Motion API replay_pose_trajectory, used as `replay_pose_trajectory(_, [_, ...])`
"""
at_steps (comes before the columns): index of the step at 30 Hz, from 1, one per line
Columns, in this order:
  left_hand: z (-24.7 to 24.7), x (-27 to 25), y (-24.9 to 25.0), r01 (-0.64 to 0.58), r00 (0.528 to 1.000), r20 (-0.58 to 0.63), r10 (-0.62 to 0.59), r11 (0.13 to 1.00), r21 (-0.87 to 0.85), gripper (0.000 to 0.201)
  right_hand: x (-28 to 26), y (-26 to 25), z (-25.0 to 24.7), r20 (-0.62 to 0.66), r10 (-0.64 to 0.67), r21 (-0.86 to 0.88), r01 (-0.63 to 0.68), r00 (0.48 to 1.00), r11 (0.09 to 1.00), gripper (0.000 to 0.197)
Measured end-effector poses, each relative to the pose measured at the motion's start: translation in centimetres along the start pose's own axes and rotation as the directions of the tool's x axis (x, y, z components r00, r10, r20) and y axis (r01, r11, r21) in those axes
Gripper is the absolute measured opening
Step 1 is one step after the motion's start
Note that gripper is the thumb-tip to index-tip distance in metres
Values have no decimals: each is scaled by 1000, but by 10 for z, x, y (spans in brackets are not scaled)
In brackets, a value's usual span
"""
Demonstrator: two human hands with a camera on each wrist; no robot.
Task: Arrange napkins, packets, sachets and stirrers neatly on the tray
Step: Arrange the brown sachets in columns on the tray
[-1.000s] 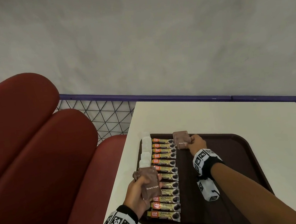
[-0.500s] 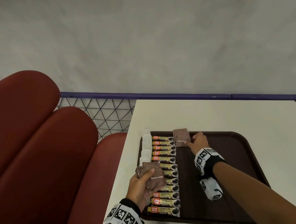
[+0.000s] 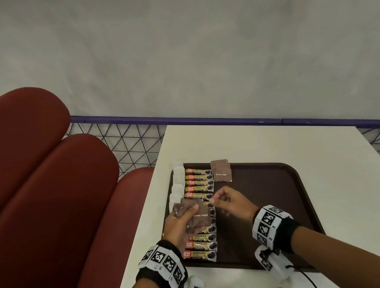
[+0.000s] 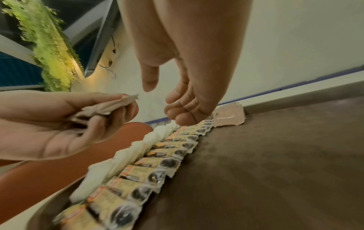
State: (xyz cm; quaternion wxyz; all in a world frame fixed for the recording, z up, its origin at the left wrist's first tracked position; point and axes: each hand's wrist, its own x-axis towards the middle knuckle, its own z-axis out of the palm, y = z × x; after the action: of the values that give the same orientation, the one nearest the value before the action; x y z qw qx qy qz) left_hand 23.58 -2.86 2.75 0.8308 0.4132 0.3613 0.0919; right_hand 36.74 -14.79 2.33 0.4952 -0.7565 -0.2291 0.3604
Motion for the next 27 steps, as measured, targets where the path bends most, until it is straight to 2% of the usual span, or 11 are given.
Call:
replay_pose_trajectory(4, [5,0,-3,-13,1000,12,13,1000,28,31,-13,0,13,138,38,-27,-34,990,999,23])
replay_pose_trajectory(7, [6,-1,-5,-6,999,34,5,1000,15,30,-13,1,13,114,38,24,-41,993,999,20])
replay_pose_trajectory(11, [5,0,-4,29,998,51,-26,999,-47,24,-9,2,3,6,63,120,-64,998,991,18])
replay_pose_trajectory(14, [2,3,-2,69,997,40,-65,991,-112,32,0,8,-11,-130,98,149,-78,987,986,17])
replay_pose_trajectory(20, [-7,10,-1,81,997,26,-78,987,-141,30,39,26,-44,-388,160,27,-162,908,986,23])
replay_pose_trajectory(24, [-14,12,1,94,996,20,-92,990,-110,23,60,27,-51,-470,171,-25,-207,866,978,19])
replay_pose_trajectory(27, [-19,13,2,88,996,15,-87,992,-95,28,73,28,-48,-495,173,-51,-227,852,973,13])
